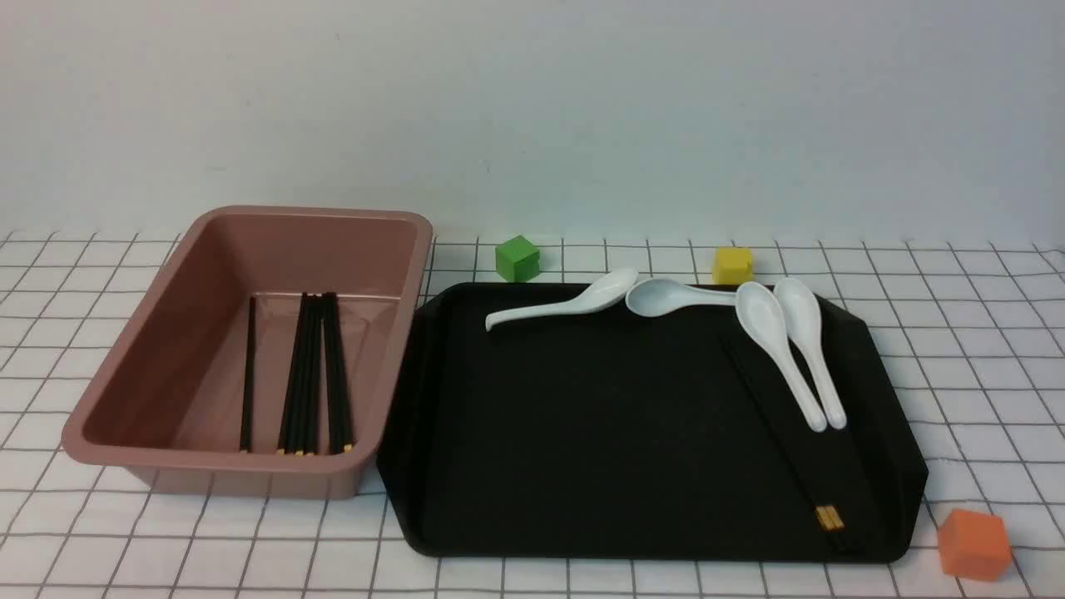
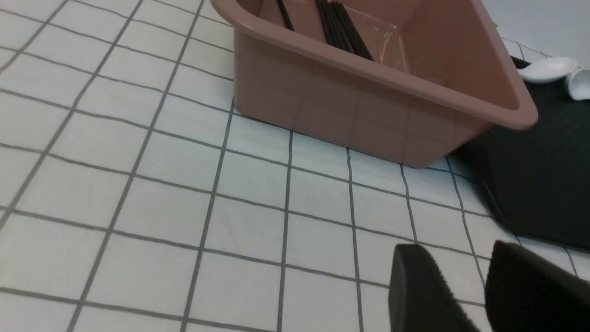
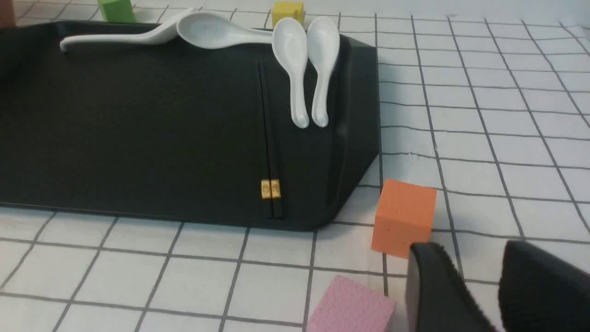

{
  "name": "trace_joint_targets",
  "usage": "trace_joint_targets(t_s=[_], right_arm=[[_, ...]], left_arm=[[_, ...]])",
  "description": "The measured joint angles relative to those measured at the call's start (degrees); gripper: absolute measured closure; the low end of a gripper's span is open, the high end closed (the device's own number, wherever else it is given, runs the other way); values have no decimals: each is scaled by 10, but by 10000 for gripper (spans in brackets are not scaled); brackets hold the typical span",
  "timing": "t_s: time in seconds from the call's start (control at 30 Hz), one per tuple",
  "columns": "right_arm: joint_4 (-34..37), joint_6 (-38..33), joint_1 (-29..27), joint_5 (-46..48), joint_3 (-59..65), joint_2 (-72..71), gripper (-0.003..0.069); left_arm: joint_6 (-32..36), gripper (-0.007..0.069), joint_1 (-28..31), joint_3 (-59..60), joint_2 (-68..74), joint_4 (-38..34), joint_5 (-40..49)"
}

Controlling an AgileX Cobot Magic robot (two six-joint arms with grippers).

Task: On white black tablecloth take chopsticks from black tray and put them in box.
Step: 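Move the gripper over the chopsticks on the black tray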

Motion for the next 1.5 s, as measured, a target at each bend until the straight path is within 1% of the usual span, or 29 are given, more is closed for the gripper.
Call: trace_joint_targets(t_s=[1.23, 1.27, 1.33, 1.37, 1.4, 1.5], right_arm=[[-1, 2, 0, -1, 0, 0, 420], [7, 6, 0, -2, 0, 0, 420], [54, 35, 0, -9, 1, 0, 420], [90, 57, 0, -14, 1, 0, 420], [144, 87, 0, -20, 2, 0, 420], [229, 128, 0, -32, 3, 0, 420]], left_arm=[[0, 386, 0, 0, 0, 0, 0], [0, 386, 0, 0, 0, 0, 0], [0, 386, 0, 0, 0, 0, 0], [0, 386, 0, 0, 0, 0, 0], [0, 386, 0, 0, 0, 0, 0], [0, 386, 0, 0, 0, 0, 0]])
